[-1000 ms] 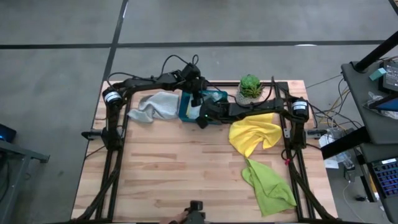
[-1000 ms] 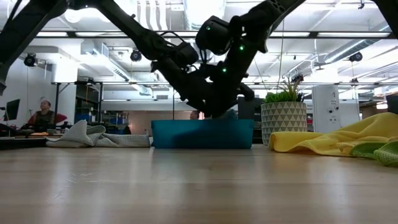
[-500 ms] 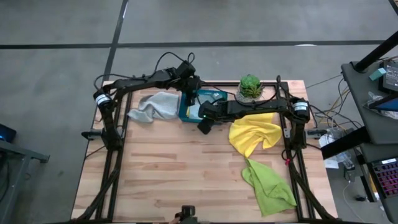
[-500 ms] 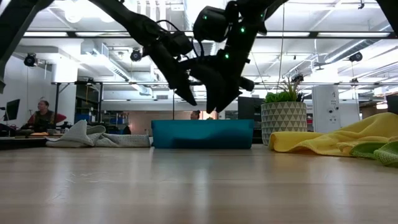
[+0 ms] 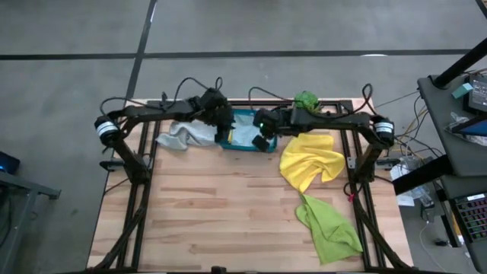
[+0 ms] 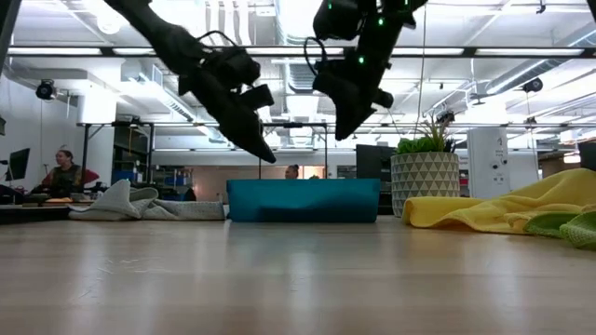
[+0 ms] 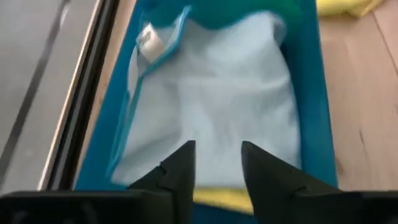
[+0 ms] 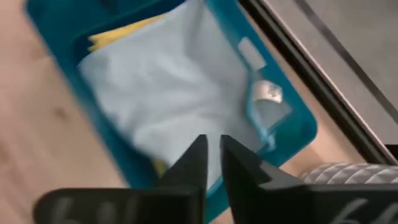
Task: Fold microfiber towels
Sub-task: Put the folded light blue microfiber cloth into the bin
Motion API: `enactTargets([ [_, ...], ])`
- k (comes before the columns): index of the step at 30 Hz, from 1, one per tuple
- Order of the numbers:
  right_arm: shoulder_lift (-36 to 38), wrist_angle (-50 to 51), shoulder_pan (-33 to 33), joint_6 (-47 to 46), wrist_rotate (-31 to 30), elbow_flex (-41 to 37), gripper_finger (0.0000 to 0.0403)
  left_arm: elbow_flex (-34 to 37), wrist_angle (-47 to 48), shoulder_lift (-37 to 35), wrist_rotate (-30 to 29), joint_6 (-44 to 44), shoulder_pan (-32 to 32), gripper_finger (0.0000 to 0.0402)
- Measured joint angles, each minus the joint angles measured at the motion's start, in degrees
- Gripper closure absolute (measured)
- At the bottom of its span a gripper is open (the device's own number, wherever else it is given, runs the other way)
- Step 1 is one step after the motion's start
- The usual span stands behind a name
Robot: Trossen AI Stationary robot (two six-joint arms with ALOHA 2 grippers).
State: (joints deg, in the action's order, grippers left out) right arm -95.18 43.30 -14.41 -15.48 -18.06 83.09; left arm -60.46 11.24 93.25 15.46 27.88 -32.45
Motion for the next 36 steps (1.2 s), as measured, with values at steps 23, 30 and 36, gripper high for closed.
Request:
enactTargets([
  [23,-11.89,-10.94,-9.51,6.70,22.78,-3.53,0.0394,0.76,-4.00,10.52,-9.67,-6.75,1.08,0.0401],
  [30,-11.87,-13.52,-9.41,6.57,22.83,-3.72,0.0394,0.28,-3.32,8.46,-13.01,-6.60,1.11,0.0401],
  [36,-11.87,-15.13,-8.83,7.52,23.01,-4.42,0.0394,0.41,-3.20,6.97,-9.01,-6.58,1.47,0.0402],
])
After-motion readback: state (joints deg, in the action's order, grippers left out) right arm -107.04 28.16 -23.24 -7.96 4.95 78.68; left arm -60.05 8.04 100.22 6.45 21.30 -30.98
